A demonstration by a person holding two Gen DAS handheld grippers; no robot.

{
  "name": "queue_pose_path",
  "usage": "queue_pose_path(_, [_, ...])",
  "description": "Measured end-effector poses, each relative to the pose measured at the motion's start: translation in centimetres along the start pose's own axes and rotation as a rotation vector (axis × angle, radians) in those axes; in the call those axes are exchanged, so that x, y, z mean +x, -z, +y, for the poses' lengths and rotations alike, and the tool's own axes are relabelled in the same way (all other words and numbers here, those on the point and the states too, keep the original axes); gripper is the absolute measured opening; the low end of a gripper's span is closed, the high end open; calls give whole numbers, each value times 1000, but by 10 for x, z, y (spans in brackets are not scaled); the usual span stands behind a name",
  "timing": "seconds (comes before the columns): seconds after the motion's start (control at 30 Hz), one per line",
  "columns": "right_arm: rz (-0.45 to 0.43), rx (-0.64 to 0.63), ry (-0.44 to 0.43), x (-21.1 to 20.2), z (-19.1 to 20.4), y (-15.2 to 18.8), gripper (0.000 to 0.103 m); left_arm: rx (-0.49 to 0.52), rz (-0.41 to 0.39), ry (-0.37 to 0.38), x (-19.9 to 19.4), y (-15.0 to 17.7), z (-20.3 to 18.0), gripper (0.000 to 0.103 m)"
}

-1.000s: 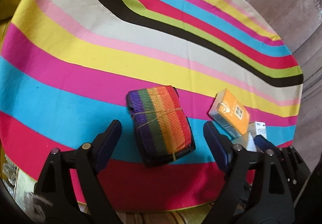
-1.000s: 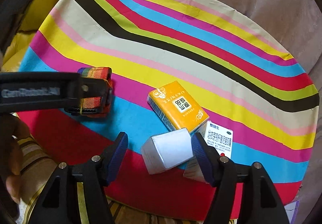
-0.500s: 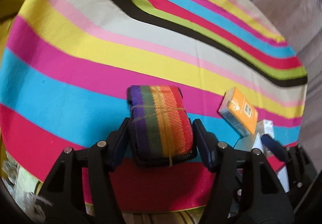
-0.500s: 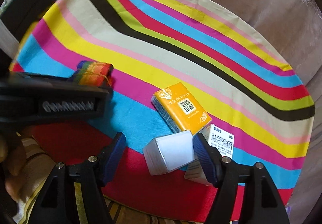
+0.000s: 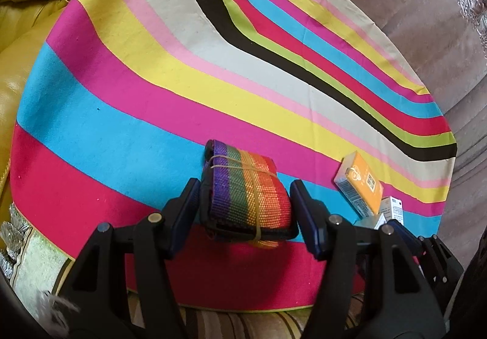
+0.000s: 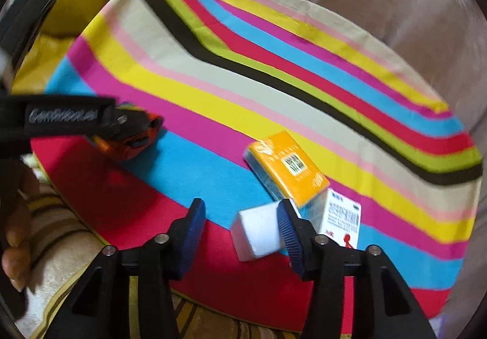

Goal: Organize objects
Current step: 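Grasp the rainbow strap with the left gripper while the right grasps the white cube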

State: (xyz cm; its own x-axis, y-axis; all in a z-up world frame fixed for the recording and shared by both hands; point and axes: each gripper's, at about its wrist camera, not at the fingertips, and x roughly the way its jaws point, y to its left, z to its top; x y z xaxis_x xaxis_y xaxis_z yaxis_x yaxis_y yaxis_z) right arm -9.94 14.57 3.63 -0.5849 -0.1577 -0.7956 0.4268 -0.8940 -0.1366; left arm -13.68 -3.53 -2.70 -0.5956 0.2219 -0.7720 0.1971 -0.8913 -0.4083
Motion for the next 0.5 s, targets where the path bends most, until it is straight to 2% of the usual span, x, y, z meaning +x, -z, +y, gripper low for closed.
queue_pose_path(0.13, [-20,87,-117,-7,-20,1,70,-10,1,16,1,-2,2,64])
queue_pose_path(0.2, [-30,91,-168,-12,-28,-2,75,-16,2,26,1,-1,4,64])
queue_pose_path(0.27, [-30,48,-172,-11,-30,-5,78,-22,5,36,2,-1,6,64])
queue_pose_path(0.5, [32,-92,-160,8,-25,-8,76,-44,4,63,3,0,10,64])
